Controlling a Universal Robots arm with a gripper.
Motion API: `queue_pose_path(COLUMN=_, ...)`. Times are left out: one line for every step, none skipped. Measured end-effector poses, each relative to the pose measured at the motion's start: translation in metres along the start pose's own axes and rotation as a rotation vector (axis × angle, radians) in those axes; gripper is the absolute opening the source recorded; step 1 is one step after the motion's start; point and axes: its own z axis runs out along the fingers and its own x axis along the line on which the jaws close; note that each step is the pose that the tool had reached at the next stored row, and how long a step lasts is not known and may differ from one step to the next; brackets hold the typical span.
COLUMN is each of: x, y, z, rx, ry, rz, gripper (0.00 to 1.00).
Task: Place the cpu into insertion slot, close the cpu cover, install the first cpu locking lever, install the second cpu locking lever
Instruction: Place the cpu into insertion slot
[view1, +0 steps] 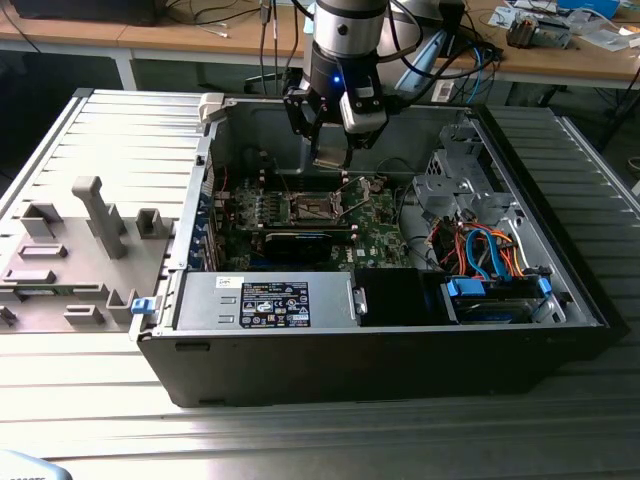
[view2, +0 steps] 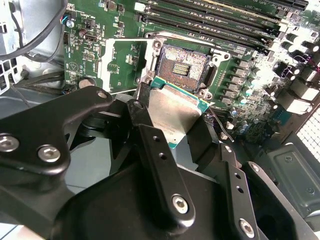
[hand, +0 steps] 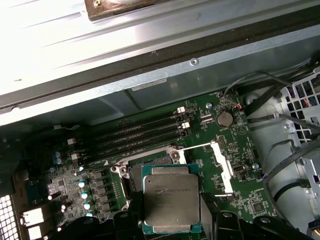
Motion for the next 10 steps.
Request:
queue_pose_path(x=0.0000, y=0.0000, z=0.0000, rx=0.0000, ry=-0.0001, rz=0.001, gripper=0.55)
queue_pose_path(x=0.0000, y=0.0000, z=0.0000, rx=0.0000, ry=-0.0001, rz=0.001, gripper=0.55)
queue_pose_path(x=0.0000, y=0.0000, z=0.0001, rx=0.0001, ry=-0.0001, rz=0.002, gripper=0.55)
queue_pose_path(x=0.0000, y=0.0000, z=0.0001, rx=0.0000, ry=-0.0002, rz=0.002, gripper=0.55)
queue_pose_path(x=0.0000, y=0.0000, z=0.0001, rx=0.0001, ry=-0.0002, rz=0.003, gripper=0.55)
queue_pose_path(x=0.0000, y=0.0000, z=0.0001, rx=0.0000, ry=-0.0003, rz=0.003, gripper=0.55)
queue_pose_path(x=0.0000, y=0.0000, z=0.0002, rx=0.0000, ry=-0.0003, rz=0.004, gripper=0.55)
queue_pose_path(x=0.0000, y=0.0000, z=0.0002, rx=0.0000, ry=-0.0004, rz=0.005, gripper=0.55)
queue_pose_path(x=0.0000, y=0.0000, z=0.0003, rx=-0.0001, ry=-0.0004, rz=0.005, gripper=0.55)
queue_pose_path(x=0.0000, y=0.0000, z=0.0003, rx=-0.0001, ry=-0.0005, rz=0.006, gripper=0.55)
